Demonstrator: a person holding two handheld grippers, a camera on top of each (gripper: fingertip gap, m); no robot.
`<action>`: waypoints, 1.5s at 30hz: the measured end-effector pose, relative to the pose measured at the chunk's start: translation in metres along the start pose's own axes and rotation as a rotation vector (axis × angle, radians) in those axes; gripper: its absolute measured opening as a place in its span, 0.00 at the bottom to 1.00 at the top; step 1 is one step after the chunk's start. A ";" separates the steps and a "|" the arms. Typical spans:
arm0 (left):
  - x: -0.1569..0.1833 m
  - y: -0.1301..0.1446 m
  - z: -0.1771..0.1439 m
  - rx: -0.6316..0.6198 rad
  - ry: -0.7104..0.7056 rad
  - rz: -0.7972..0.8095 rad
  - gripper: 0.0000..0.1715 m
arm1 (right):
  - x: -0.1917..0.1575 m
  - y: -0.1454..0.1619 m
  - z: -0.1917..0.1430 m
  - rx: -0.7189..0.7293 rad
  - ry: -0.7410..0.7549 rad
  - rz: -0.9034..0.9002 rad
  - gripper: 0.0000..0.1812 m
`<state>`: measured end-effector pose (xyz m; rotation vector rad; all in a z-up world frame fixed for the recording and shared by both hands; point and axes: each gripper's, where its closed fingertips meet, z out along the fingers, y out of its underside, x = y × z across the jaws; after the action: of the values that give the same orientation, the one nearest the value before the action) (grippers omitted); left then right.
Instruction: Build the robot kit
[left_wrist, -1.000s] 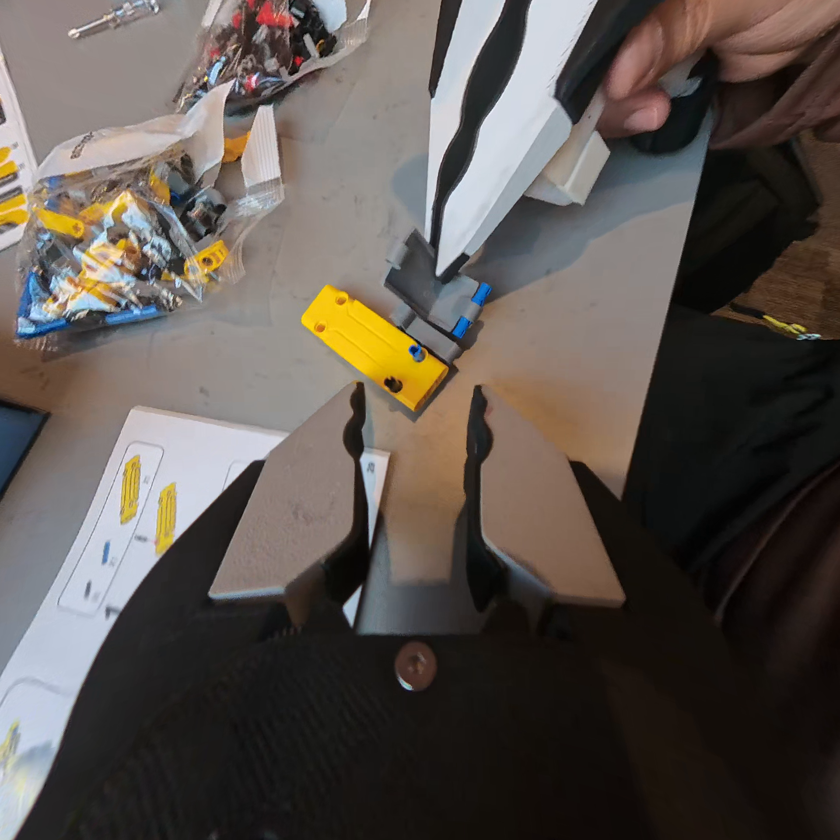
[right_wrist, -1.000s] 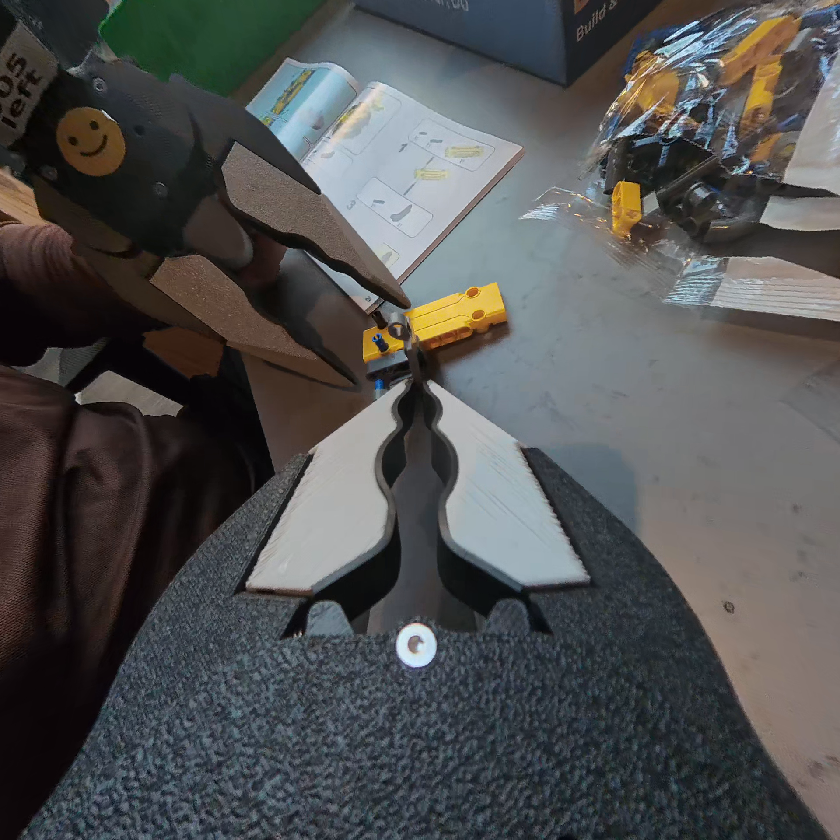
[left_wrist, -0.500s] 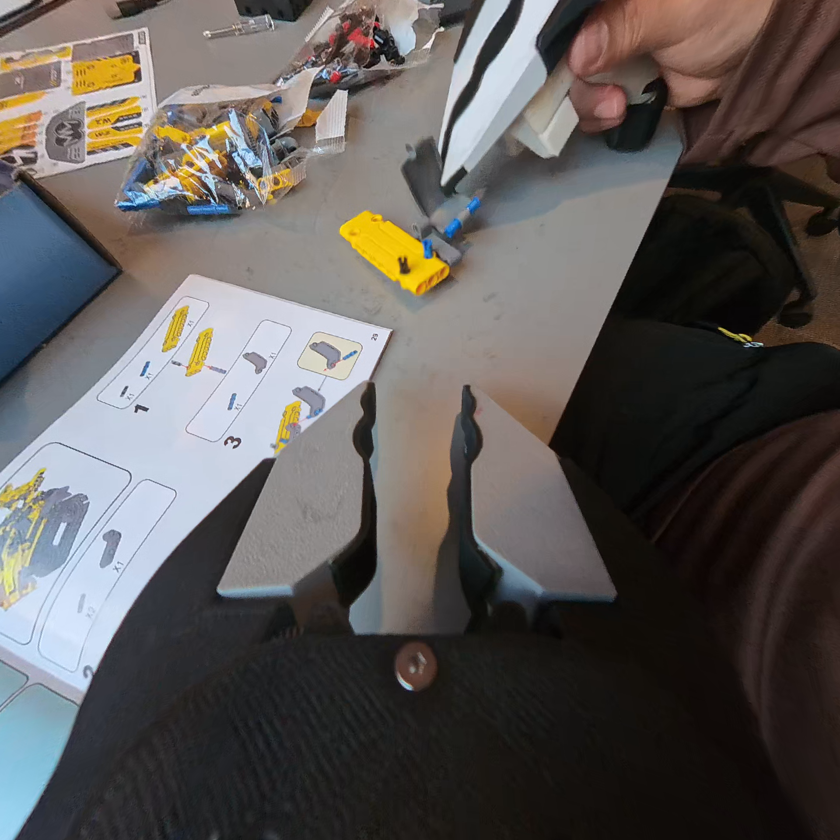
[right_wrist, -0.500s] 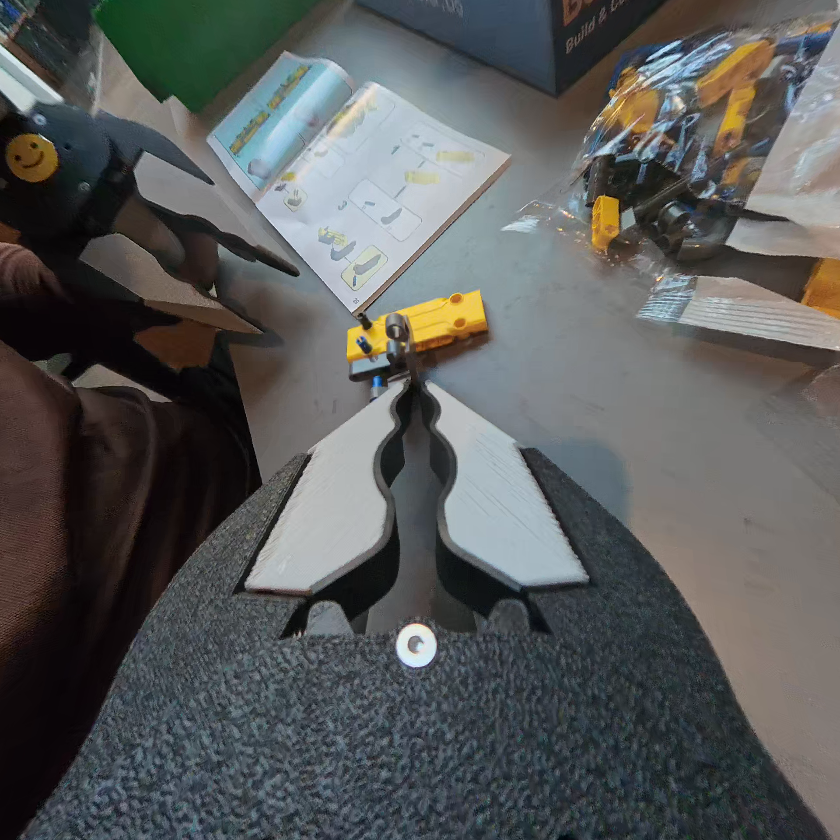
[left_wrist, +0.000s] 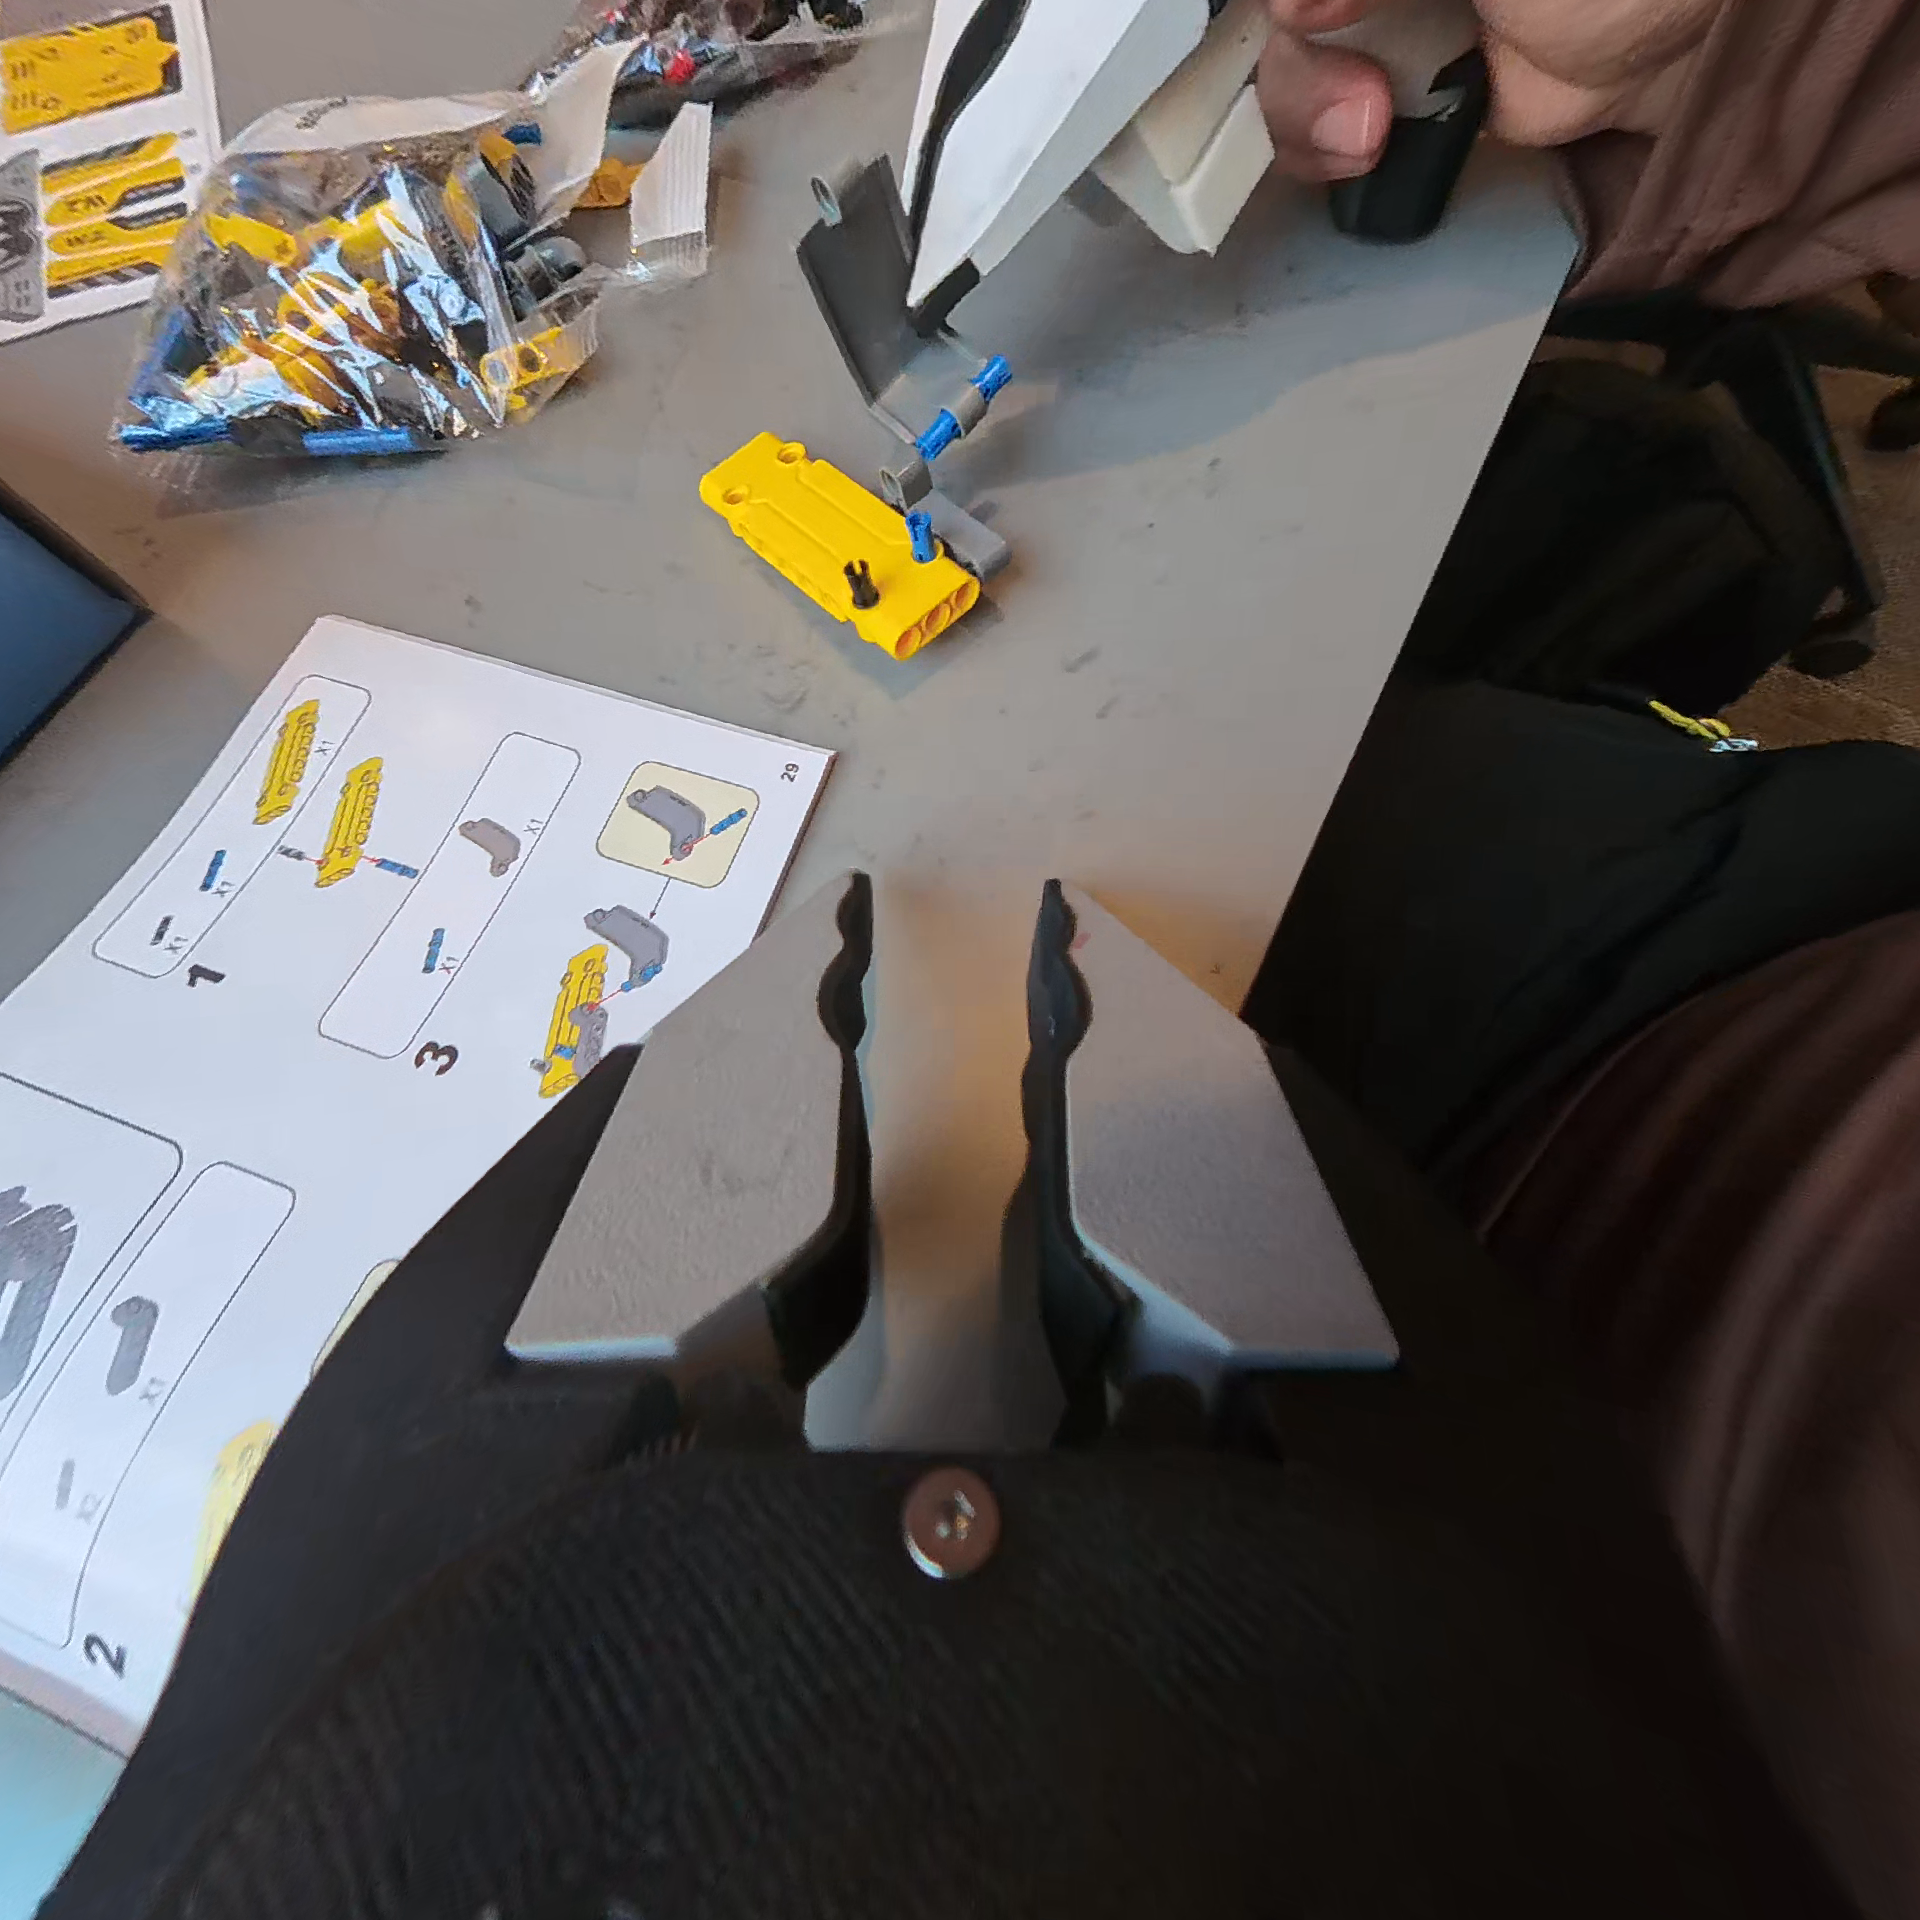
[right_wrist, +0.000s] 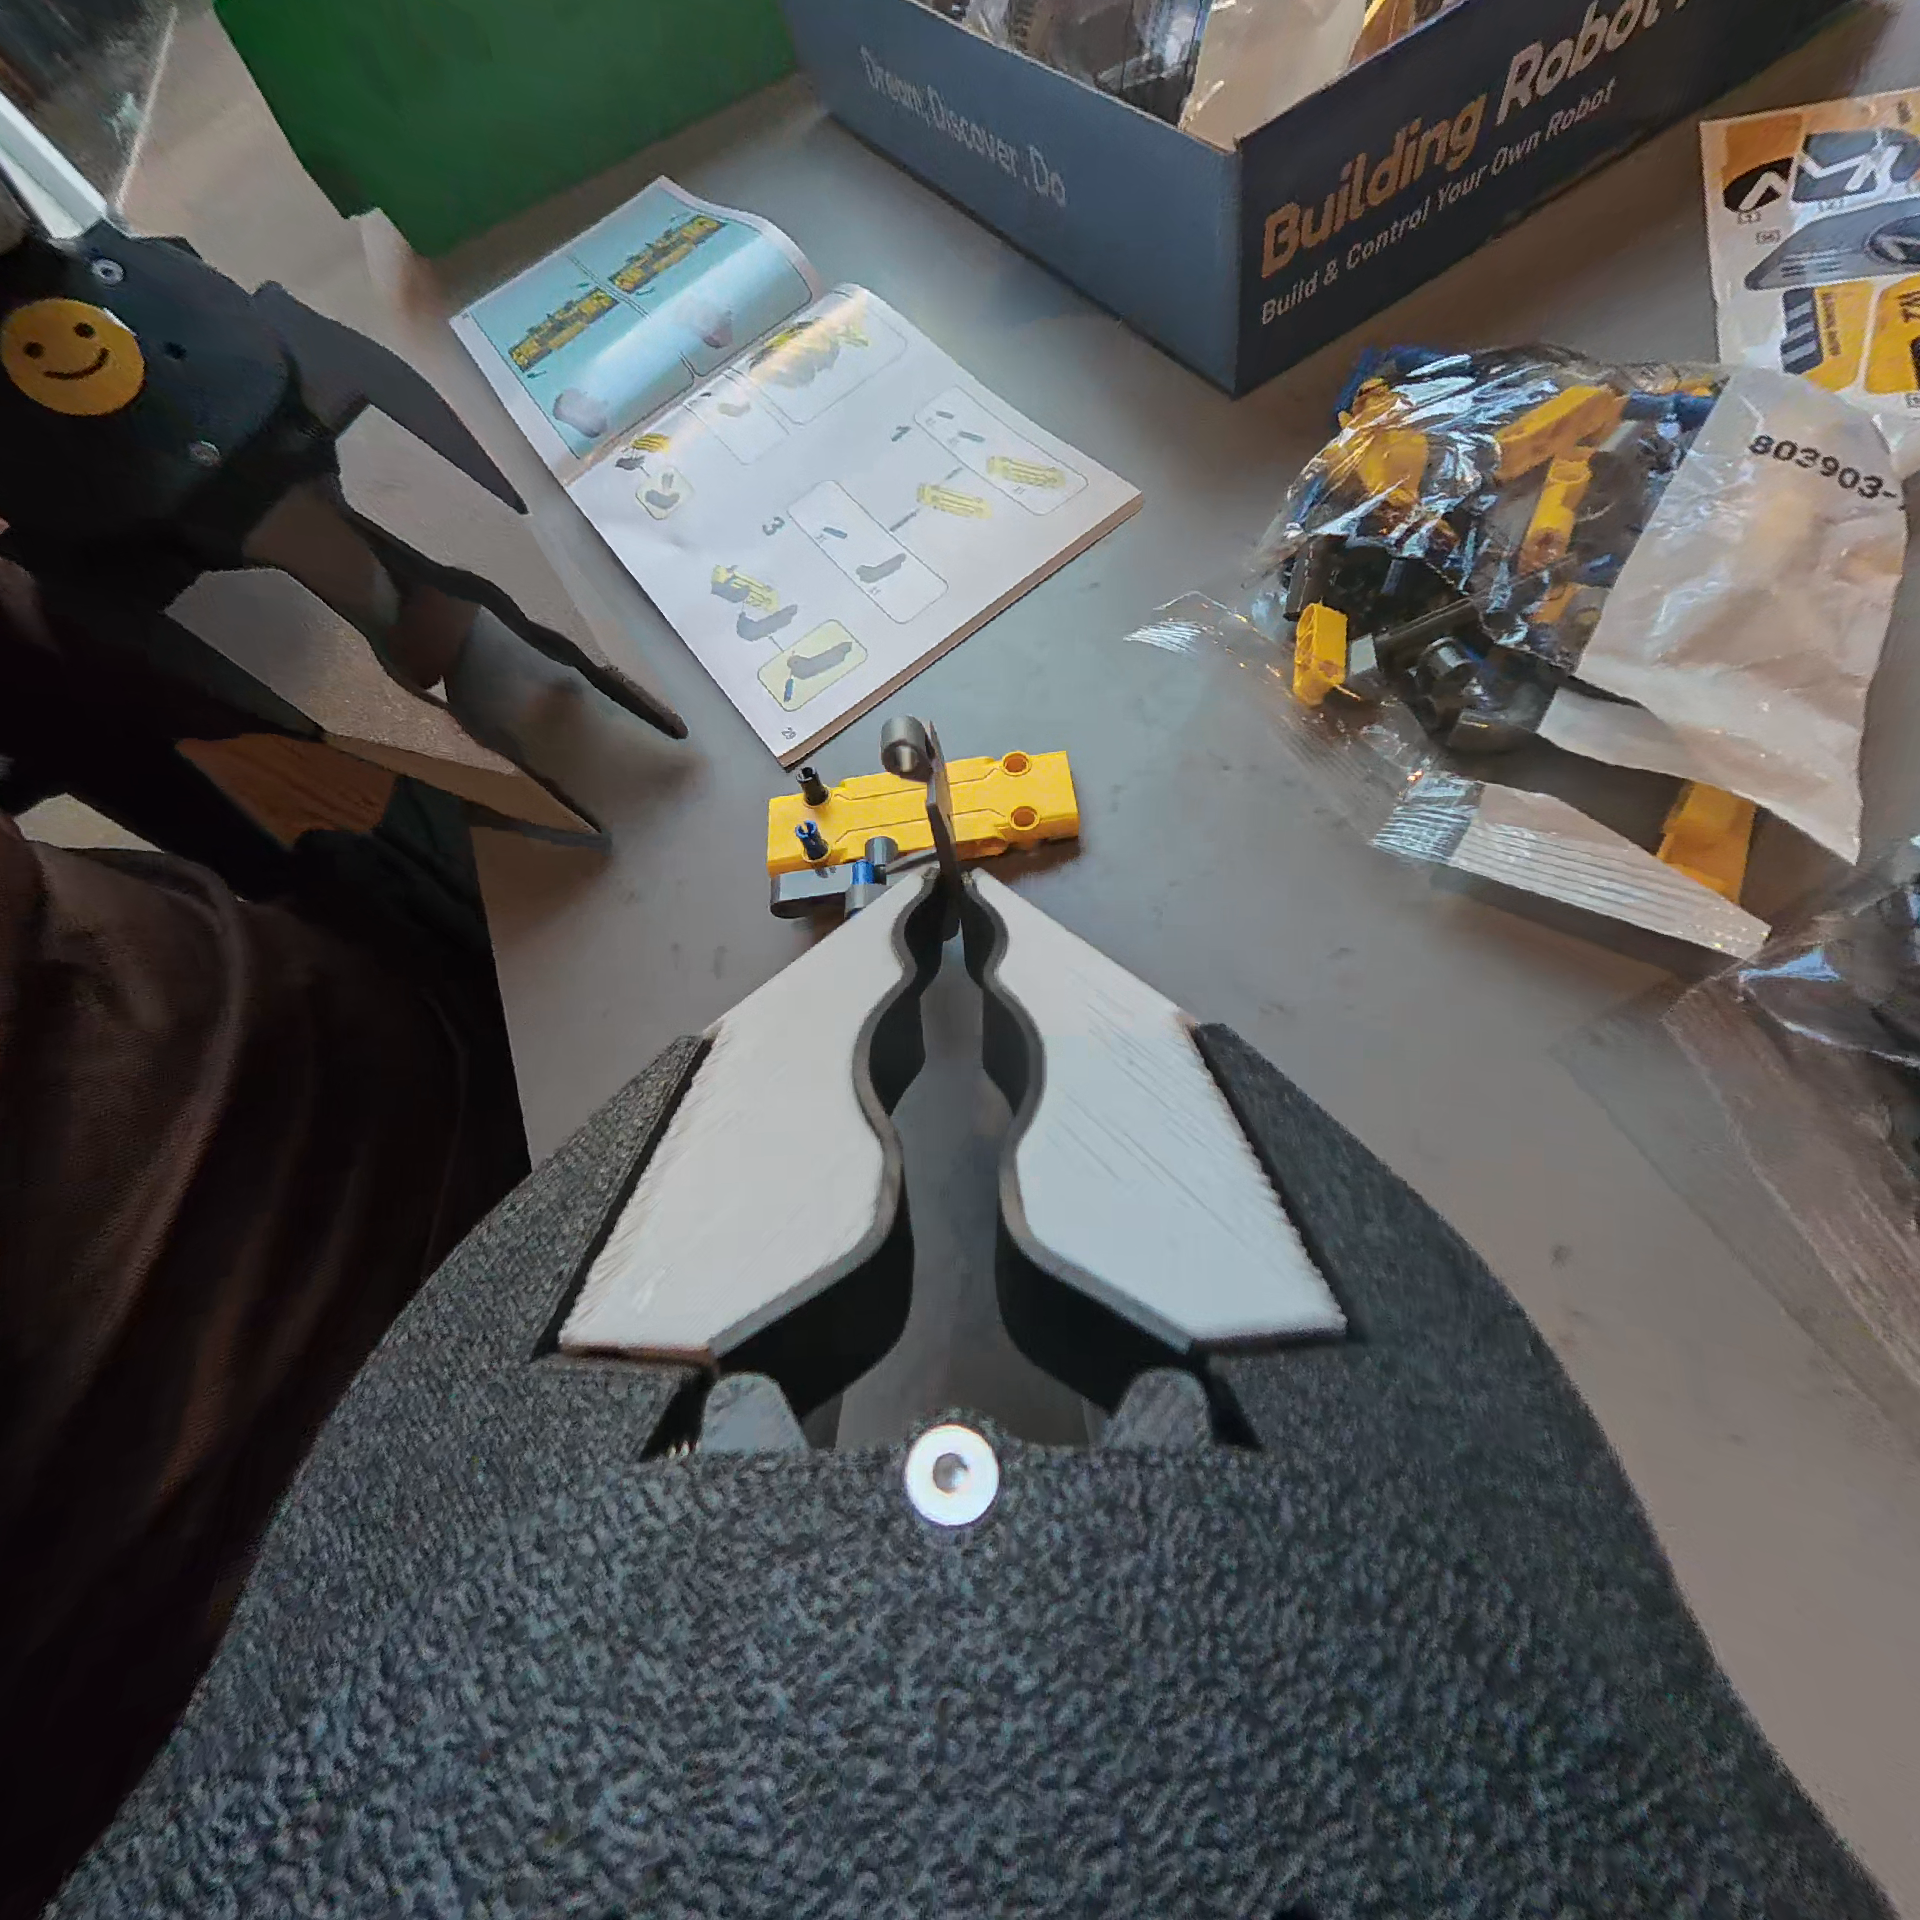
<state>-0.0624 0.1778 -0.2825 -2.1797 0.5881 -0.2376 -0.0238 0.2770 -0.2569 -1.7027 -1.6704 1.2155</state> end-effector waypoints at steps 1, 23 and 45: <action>0.000 0.000 0.000 0.000 -0.003 0.006 0.17 | 0.000 -0.001 -0.001 0.008 0.003 -0.005 0.01; -0.016 -0.037 0.028 -0.025 -0.055 -0.017 0.20 | 0.000 0.000 0.000 -0.006 0.037 -0.080 0.02; -0.051 -0.005 -0.041 -0.036 -0.240 -0.238 0.29 | 0.004 -0.012 -0.010 0.098 0.082 -0.098 0.01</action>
<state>-0.1204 0.1774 -0.2515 -2.2702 0.1998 -0.0890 -0.0225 0.2857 -0.2427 -1.5726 -1.5997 1.1476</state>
